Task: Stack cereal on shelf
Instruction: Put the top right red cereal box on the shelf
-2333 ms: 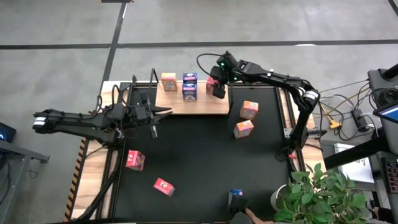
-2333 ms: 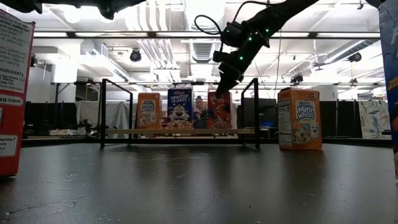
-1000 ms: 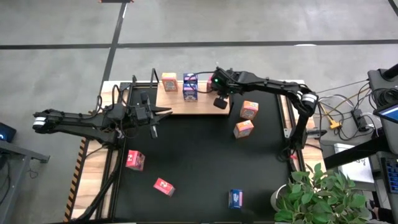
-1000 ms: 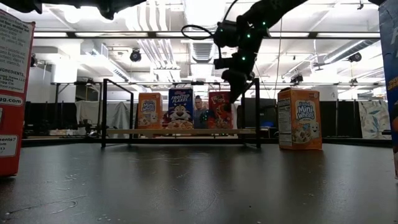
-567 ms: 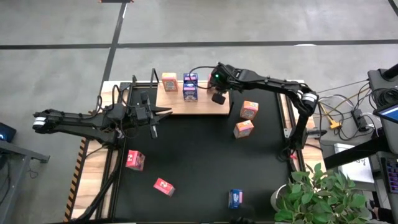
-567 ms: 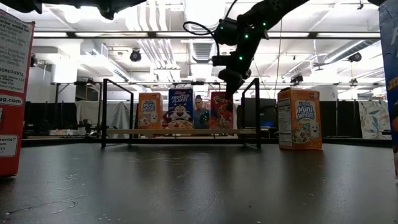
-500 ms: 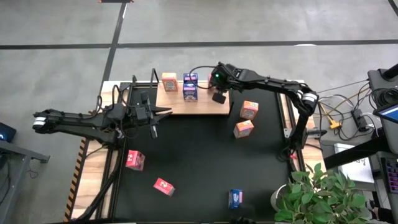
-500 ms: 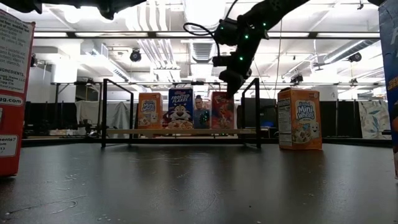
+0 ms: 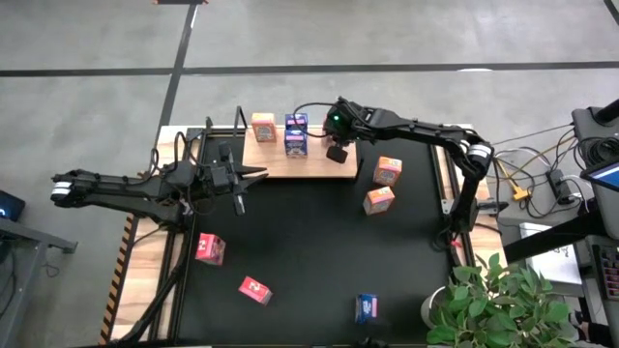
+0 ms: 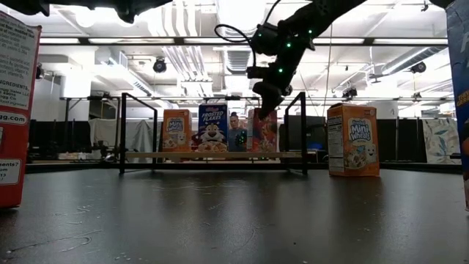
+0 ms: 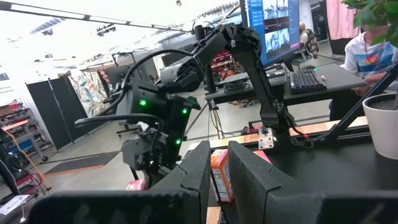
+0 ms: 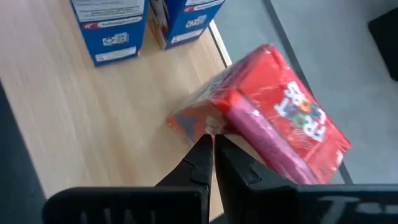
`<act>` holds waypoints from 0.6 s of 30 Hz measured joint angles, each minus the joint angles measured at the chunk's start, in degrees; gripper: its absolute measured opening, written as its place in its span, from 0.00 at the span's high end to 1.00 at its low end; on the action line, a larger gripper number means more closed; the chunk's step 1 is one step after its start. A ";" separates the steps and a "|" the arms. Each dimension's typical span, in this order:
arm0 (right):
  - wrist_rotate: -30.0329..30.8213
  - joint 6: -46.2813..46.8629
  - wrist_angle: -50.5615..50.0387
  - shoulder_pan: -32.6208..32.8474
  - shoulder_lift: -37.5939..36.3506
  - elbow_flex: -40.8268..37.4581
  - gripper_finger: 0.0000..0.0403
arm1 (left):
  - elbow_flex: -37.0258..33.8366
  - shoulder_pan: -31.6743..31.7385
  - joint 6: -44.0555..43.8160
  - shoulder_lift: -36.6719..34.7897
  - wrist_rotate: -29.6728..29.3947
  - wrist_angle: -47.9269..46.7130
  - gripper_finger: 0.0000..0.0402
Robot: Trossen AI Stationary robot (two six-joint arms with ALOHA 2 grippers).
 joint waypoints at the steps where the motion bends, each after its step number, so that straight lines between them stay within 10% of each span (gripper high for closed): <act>1: 0.01 -0.21 0.77 0.00 0.39 0.00 0.98 | 0.00 0.02 0.00 0.00 0.00 0.02 0.90; 18: 3.14 -2.96 2.51 -0.04 3.05 0.00 0.98 | 0.00 0.00 -0.02 0.00 0.00 0.00 0.90</act>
